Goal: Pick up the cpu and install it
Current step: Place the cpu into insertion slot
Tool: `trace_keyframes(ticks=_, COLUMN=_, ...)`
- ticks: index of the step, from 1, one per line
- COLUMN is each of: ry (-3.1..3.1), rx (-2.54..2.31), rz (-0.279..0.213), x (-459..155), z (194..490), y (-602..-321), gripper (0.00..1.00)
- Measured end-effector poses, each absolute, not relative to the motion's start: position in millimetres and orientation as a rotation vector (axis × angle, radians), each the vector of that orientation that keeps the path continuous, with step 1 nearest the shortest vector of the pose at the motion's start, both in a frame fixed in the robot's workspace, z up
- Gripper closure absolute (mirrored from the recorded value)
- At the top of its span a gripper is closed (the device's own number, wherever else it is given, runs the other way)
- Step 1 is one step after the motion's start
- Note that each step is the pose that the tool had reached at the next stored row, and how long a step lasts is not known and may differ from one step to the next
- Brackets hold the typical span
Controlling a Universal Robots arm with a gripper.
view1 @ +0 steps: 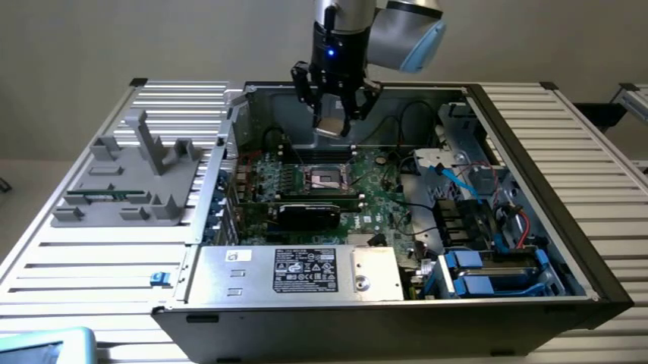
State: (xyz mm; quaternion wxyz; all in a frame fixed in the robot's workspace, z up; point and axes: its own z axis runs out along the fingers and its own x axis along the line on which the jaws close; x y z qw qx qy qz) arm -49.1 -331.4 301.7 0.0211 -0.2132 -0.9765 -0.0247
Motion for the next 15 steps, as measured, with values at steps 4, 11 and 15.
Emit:
trace_keyframes(ticks=4, ry=-3.007, rx=-0.754, rz=-0.079, x=-49.0, z=301.3, y=-331.4, gripper=0.44)
trace_keyframes(ticks=11, ry=-2.965, rx=-0.915, rz=-0.082, x=-49.1, z=300.5, y=-331.4, gripper=0.44)
trace_keyframes(ticks=15, ry=-2.937, rx=-1.003, rz=-0.083, x=-49.1, z=300.0, y=-331.5, gripper=0.44)
